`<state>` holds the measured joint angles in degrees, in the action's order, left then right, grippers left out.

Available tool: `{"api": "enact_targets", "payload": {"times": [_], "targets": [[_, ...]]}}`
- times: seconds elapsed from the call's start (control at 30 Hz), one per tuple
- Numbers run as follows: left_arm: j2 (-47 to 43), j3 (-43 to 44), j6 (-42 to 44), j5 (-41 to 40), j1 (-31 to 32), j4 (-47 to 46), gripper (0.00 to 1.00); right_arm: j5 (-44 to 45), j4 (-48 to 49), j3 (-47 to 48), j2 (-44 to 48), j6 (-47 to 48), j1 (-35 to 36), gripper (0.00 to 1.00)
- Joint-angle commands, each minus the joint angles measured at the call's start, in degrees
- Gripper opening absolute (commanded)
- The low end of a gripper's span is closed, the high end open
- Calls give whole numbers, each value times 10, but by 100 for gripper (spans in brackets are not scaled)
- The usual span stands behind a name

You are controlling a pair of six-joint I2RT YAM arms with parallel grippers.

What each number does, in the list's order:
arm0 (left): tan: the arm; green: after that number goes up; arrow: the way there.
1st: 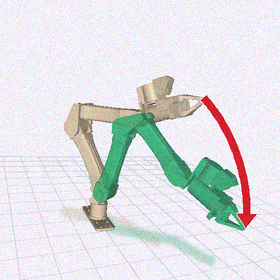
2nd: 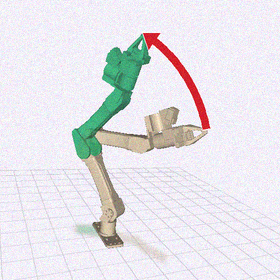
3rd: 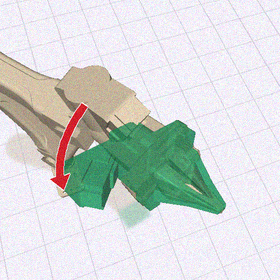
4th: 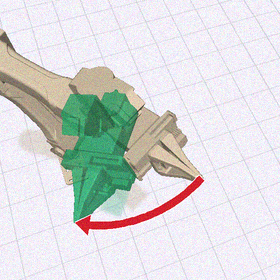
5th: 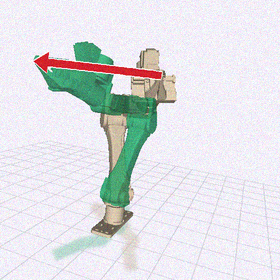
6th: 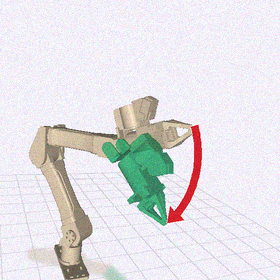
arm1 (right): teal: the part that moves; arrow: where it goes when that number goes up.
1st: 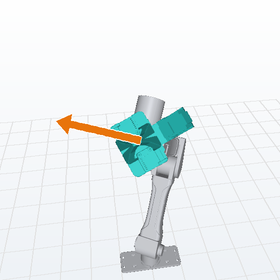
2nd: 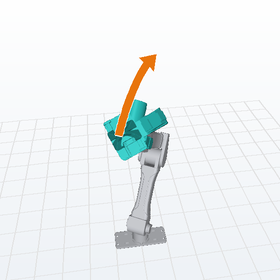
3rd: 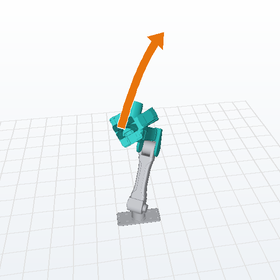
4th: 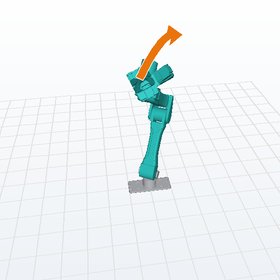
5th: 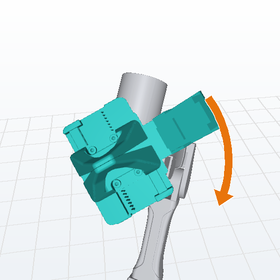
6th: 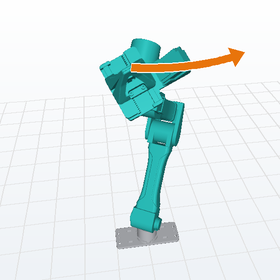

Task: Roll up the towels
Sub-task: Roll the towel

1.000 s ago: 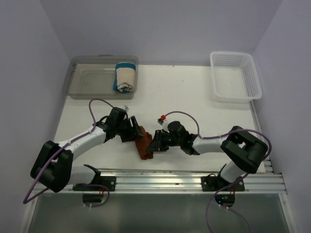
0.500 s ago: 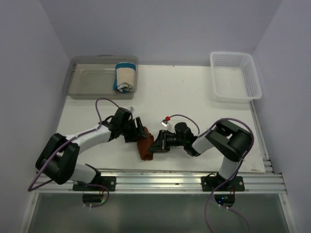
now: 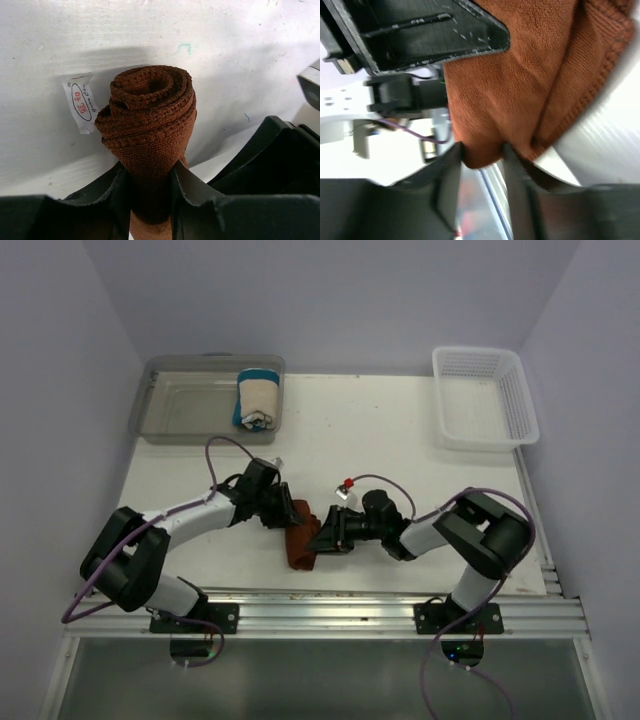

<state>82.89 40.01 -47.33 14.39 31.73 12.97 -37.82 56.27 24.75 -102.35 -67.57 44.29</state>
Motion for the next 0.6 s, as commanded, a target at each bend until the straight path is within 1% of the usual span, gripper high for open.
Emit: {"api": "enact_targets", "payload": {"times": [0.0, 0.03, 0.07, 0.1, 0.13, 0.17, 0.2, 0.23, 0.33, 0.4, 0.47, 0.57], "targets": [[-5, 37, 11, -56, 4, 43, 24, 60, -270, 42, 91, 122, 0, 44], [-8, 42, 14, -67, 4, 72, 24, 104, -332, 56, 138, 180, 0, 48], [-10, 47, 15, -92, 4, 87, 24, 128, -379, 68, 157, 204, 0, 52], [-14, 59, 18, -103, 4, 101, 24, 149, -458, 90, 176, 223, 0, 54], [-15, 67, 24, -116, 4, 132, 24, 185, -488, 99, 192, 254, 0, 54], [-14, 75, 29, -138, 4, 147, 25, 199, -512, 107, 219, 267, 0, 54], [-11, 92, 34, -142, 4, 162, 27, 212, -558, 125, 230, 286, 0, 54], [-9, 102, 41, -161, 4, 191, 28, 240, -582, 134, 237, 294, 0, 54], [2, 139, 49, -202, 6, 240, 30, 274, -635, 157, 267, 315, 0, 54], [13, 163, 50, -233, 10, 260, 32, 306, -664, 170, 279, 321, 0, 54], [27, 179, 47, -253, 16, 280, 34, 326, -675, 173, 285, 323, 0, 54], [46, 187, 43, -264, 21, 288, 34, 330, -681, 173, 290, 322, 4, 53]]}}
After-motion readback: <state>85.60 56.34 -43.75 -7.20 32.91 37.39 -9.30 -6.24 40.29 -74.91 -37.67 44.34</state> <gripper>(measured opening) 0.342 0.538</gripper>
